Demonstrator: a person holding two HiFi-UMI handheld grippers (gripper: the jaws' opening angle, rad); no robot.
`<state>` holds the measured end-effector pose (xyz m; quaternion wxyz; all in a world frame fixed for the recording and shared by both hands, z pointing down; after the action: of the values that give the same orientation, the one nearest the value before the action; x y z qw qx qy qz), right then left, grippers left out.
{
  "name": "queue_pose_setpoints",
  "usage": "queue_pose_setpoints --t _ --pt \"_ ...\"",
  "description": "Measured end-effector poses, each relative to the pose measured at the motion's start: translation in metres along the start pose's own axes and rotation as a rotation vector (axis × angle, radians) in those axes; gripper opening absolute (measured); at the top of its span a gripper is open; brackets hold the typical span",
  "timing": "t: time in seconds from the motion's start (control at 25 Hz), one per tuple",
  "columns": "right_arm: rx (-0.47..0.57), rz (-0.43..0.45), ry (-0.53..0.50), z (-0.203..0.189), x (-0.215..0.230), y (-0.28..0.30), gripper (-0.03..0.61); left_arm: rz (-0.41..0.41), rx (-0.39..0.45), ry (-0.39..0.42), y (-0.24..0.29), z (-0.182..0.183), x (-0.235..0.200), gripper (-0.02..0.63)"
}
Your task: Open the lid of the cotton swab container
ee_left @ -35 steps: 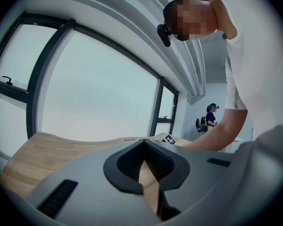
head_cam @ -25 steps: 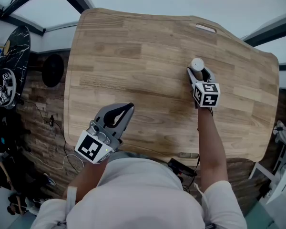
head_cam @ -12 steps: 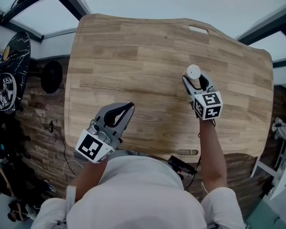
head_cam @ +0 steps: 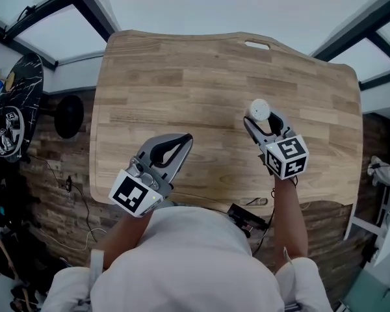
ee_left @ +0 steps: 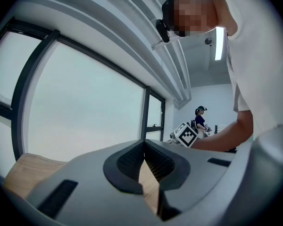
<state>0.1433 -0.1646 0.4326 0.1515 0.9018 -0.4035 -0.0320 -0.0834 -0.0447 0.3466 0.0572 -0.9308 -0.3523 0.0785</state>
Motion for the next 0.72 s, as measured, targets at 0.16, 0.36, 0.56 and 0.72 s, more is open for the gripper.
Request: queue_pose_setpoints --t 0.16,0.36,0.56,0.72 --pt "0.005 0.013 -0.028 0.018 -0.018 -0.023 0.253 -0.026 0.026 0.012 0.004 0.014 0.009 0.012" --pt "0.022 0.026 -0.026 0.036 -0.041 -0.046 0.252 -0.041 0.068 0.025 0.006 0.033 0.017 0.012" --pt "0.037 0.025 -0.012 0.052 -0.06 -0.065 0.253 -0.065 0.08 0.042 0.007 0.044 0.021 0.012" --pt "0.047 0.02 -0.012 0.063 -0.074 -0.076 0.252 -0.085 0.077 0.054 0.007 0.053 0.023 0.012"
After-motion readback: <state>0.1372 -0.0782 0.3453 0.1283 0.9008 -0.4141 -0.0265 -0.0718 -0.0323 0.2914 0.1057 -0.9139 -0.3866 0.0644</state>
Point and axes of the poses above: the fingertips, and each gripper's own axes: y forward along the fingers, x to its right, z out of its top, the point moved 6 cm from there along -y, backward along the fingers, and after that the axes turned 12 degrees about x, right-handed, at the moved point
